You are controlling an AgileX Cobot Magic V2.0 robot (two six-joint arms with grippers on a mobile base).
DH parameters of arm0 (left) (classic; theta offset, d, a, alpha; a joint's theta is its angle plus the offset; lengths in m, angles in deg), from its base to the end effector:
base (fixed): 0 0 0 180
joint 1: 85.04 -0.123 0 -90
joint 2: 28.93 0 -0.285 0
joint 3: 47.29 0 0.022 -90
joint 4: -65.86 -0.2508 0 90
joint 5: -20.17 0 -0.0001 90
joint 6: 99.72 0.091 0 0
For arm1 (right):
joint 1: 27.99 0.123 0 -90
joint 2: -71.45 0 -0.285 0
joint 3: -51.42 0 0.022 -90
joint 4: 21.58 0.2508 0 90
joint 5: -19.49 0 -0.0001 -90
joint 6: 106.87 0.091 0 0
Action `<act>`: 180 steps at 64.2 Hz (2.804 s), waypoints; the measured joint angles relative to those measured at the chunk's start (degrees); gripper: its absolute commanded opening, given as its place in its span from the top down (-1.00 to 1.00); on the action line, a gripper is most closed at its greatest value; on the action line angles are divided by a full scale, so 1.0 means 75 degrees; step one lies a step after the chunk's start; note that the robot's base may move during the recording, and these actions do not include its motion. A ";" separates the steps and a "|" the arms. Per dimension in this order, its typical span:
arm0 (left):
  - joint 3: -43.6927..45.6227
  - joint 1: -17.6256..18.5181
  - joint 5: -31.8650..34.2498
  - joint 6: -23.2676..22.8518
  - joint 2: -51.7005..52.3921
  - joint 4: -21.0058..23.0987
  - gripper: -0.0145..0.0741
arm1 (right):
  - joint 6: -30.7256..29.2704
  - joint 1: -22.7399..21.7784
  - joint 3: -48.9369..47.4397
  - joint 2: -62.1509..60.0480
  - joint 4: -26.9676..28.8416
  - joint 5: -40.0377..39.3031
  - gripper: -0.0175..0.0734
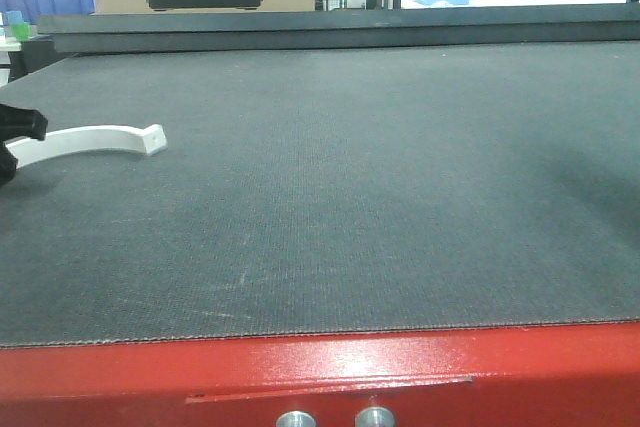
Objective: Grab PVC pipe and place in blue bin
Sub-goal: 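Lower the left gripper onto the pipe's arc and close on it, then lift the white curved pipe off the mat with both grippers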
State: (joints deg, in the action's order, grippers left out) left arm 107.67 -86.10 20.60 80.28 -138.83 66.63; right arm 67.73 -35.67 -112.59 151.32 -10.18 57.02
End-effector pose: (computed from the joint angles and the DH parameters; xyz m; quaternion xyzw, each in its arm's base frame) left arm 0.3548 0.0066 0.1655 -0.0147 0.9221 0.0010 0.3866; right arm 0.2668 -0.0249 0.3383 0.0666 0.9127 0.0413 0.4010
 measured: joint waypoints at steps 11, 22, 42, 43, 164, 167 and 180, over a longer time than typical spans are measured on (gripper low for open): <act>0.0000 0.0047 0.0015 0.0000 0.0000 0.0000 0.92 | 0.0000 0.0000 0.0000 0.0000 0.0000 -0.0079 0.98; 0.0000 0.0077 0.0033 0.0000 0.0000 0.0000 0.92 | 0.0000 0.0000 0.0000 0.0000 0.0018 -0.0079 0.98; 0.0000 0.0092 -0.0058 0.0000 0.0976 -0.0273 0.92 | 0.0000 0.0022 0.0000 -0.0217 0.0018 -0.0079 0.98; 0.0000 0.0092 -0.0058 0.0000 0.1033 -0.0273 0.92 | 0.0000 0.0036 0.0000 -0.0254 0.0018 -0.0094 0.98; -0.2337 -0.0297 -0.2831 0.0000 1.0763 -0.0366 0.92 | -0.0614 0.0059 0.2351 -0.5592 0.0398 -0.1371 0.98; -0.2355 -0.0312 -0.2849 0.0000 1.0763 -0.0366 0.92 | -0.0721 0.0059 0.2552 -0.5732 0.0398 -0.1645 0.98; -0.2373 -0.0358 -0.2807 0.0000 1.0763 -0.0366 0.92 | -0.0933 0.0059 0.3358 -0.6594 0.0398 -0.2478 0.98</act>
State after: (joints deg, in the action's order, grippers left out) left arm 89.87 -88.79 -0.45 80.28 -58.11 63.89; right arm 60.73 -35.23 -87.41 101.86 -7.20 38.44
